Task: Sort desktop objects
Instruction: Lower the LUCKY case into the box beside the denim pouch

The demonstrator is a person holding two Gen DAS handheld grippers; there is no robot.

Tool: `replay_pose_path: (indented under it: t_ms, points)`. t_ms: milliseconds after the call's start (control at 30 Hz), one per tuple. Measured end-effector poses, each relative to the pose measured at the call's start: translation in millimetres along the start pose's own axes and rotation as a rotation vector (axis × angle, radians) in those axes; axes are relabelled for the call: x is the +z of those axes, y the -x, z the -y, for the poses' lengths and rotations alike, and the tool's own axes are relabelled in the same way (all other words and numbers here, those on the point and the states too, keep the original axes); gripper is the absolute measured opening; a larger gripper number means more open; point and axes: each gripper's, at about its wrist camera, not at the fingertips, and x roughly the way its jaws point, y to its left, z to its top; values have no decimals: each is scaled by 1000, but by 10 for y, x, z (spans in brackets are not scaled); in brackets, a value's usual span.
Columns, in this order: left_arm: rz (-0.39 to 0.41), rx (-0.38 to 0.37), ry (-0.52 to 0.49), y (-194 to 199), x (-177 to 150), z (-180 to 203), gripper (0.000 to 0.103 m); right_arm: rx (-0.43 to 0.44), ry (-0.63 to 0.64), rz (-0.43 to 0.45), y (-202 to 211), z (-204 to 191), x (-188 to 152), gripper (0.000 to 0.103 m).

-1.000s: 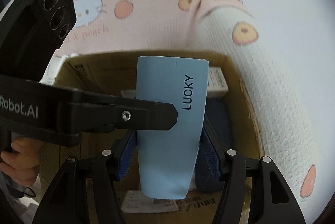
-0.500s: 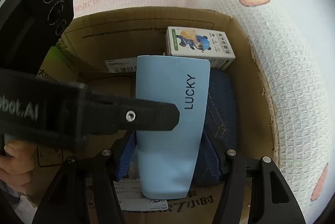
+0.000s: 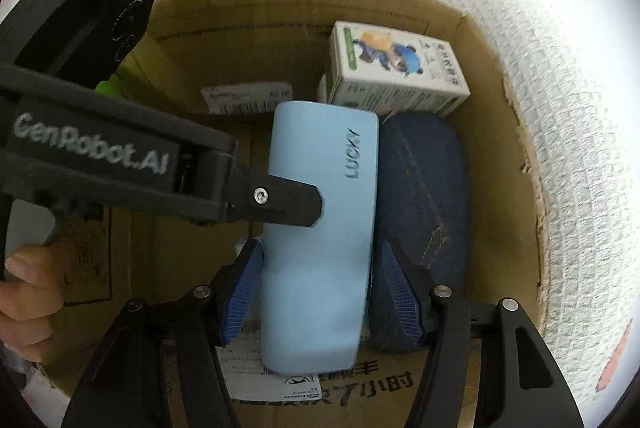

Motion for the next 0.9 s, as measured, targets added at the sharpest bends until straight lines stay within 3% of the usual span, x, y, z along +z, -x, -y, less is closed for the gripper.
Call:
replay_pose_path:
  t_ms: [167, 367, 533, 667, 900]
  points:
    - [-9, -15, -6, 4, -42, 17, 34, -16, 33, 12, 8, -11, -66, 59]
    - [-26, -92, 80, -30, -33, -127, 34, -26, 41, 6, 3, 39, -106, 59]
    - [-9, -78, 71, -37, -80, -103, 34, -37, 71, -19, -30, 21, -159, 59]
    - [-59, -98, 85, -93, -113, -117, 34, -54, 126, -23, -68, -28, -226, 59]
    - [-60, -69, 58, -143, -191, -78, 34, -15, 96, -39, -50, 137, -278, 59]
